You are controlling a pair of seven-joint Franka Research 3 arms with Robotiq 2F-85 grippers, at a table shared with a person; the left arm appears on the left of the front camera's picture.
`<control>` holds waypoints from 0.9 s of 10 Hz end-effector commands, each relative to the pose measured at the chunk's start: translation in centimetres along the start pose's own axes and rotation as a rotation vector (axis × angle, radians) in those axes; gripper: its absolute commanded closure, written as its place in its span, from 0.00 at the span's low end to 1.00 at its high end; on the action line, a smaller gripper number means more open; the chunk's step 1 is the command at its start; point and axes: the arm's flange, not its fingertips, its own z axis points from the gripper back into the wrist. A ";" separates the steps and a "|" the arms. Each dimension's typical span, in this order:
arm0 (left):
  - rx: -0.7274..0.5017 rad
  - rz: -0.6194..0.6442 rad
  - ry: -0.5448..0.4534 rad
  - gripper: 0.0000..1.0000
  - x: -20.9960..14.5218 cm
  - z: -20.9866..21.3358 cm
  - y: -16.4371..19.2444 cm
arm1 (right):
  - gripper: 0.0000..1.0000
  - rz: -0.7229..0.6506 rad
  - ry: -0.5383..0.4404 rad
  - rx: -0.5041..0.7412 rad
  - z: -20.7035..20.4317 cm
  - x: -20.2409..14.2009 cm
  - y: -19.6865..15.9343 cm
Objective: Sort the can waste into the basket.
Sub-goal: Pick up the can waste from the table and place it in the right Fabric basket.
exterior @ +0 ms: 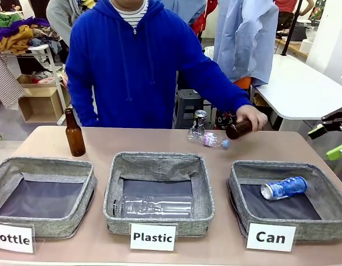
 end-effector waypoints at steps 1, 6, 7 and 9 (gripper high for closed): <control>-0.006 0.011 0.006 0.00 -0.1 0.0 -0.4 | 0.00 -0.365 -0.374 -0.011 0.7 1.3 -1.7; -0.006 0.011 0.006 0.00 -0.1 0.0 -0.4 | 0.00 -1.049 -0.657 0.012 4.1 -2.8 -6.6; -0.006 0.011 0.006 0.00 -0.1 0.0 -0.4 | 0.00 -1.097 -0.623 0.014 3.8 -3.9 -7.5; -0.006 0.011 0.006 0.00 -0.1 0.0 -0.4 | 0.00 -1.000 -0.533 0.047 4.2 -4.9 -6.5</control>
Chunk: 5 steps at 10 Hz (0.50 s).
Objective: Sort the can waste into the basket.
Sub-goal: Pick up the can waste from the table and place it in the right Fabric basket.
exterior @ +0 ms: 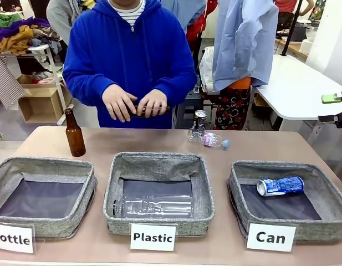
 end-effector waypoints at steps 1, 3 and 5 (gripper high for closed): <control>-0.006 0.011 0.007 0.00 -0.1 -0.1 -0.4 | 0.00 0.083 0.037 0.009 0.2 -0.2 1.6; -0.006 0.011 0.007 0.00 -0.1 -0.1 -0.4 | 0.00 0.083 0.037 0.009 0.2 -0.2 1.6; -0.006 0.011 0.007 0.00 -0.1 -0.1 -0.4 | 0.00 0.083 0.037 0.009 0.2 -0.2 1.6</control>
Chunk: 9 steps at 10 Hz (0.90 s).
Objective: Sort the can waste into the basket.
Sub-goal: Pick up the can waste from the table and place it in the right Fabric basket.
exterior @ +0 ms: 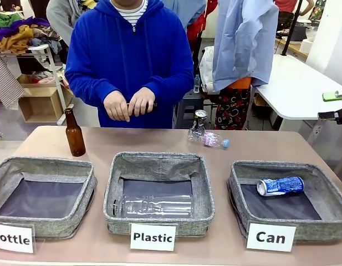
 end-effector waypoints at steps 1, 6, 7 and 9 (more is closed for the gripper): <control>-0.006 0.011 0.007 0.00 -0.1 -0.1 -0.4 | 0.00 0.022 0.009 0.001 0.3 -0.2 0.0; -0.006 0.011 0.007 0.00 -0.1 -0.1 -0.4 | 0.00 0.022 0.009 0.001 0.3 -0.2 0.0; 0.000 0.000 0.000 0.00 0.0 0.0 0.0 | 0.00 0.022 0.009 0.001 0.3 -0.2 0.0; 0.073 -0.065 -0.057 0.00 4.9 5.1 -4.9 | 0.00 0.022 0.009 0.001 0.3 -0.2 0.0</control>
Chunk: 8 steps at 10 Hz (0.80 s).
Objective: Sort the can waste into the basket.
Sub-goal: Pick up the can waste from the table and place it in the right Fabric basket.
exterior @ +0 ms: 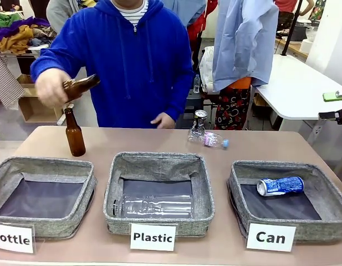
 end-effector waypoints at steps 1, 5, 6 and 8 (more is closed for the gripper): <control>0.065 -0.017 -0.034 0.00 4.7 7.4 -5.1 | 0.00 0.022 0.011 0.001 0.2 -0.2 0.0; 0.021 -0.062 -0.098 0.00 4.5 23.5 -10.6 | 0.00 0.022 0.011 0.001 0.2 -0.2 0.0; 0.004 -0.047 -0.126 0.00 3.9 26.6 -10.7 | 0.00 0.022 0.011 0.001 0.2 -0.2 0.0; -0.027 -0.055 -0.174 0.00 1.7 30.4 -10.4 | 0.00 0.022 0.011 0.001 0.2 -0.2 0.0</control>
